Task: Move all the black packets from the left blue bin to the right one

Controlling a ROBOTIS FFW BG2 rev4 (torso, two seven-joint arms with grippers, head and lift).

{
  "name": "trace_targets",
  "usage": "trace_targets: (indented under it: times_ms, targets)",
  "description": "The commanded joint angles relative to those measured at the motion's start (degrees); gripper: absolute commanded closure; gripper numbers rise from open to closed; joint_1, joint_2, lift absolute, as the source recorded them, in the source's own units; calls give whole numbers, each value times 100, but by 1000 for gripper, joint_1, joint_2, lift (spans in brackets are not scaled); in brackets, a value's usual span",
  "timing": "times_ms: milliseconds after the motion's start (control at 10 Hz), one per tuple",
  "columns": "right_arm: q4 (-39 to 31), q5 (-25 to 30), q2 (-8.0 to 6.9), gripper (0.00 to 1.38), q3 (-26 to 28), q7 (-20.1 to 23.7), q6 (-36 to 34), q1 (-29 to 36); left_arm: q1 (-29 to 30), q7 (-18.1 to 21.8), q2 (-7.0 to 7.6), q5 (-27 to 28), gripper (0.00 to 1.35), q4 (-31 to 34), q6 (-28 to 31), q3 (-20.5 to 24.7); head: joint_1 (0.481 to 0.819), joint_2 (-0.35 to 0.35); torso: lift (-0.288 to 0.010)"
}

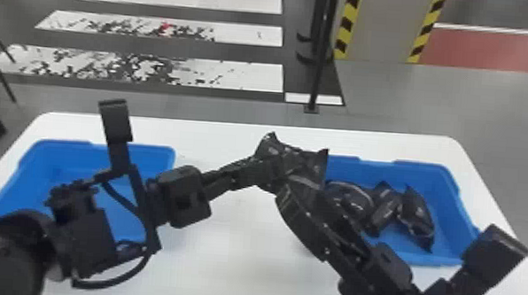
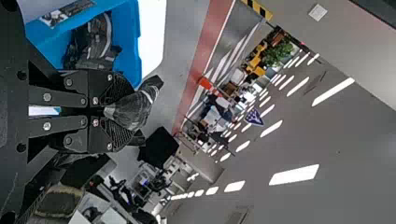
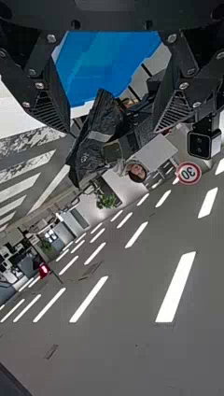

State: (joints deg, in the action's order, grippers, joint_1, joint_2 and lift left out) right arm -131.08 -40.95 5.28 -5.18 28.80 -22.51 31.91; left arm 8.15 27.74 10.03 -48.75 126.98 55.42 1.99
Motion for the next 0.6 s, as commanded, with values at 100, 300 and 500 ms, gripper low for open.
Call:
trace_targets:
  times_ms: [100, 300, 500]
  targets:
    - [108, -292, 8, 1136, -41, -146, 2, -13, 14, 12, -1, -129, 1202, 7, -16, -142, 695, -17, -154]
    - [-131, -212, -10, 1276, -19, -375, 156, 155, 0, 21, -1, -175, 1202, 7, -58, -154, 695, -30, -154]
    - [-131, -178, -10, 1276, -30, -375, 199, 169, 28, 3, -28, -255, 1193, 7, -114, -142, 695, -44, -154]
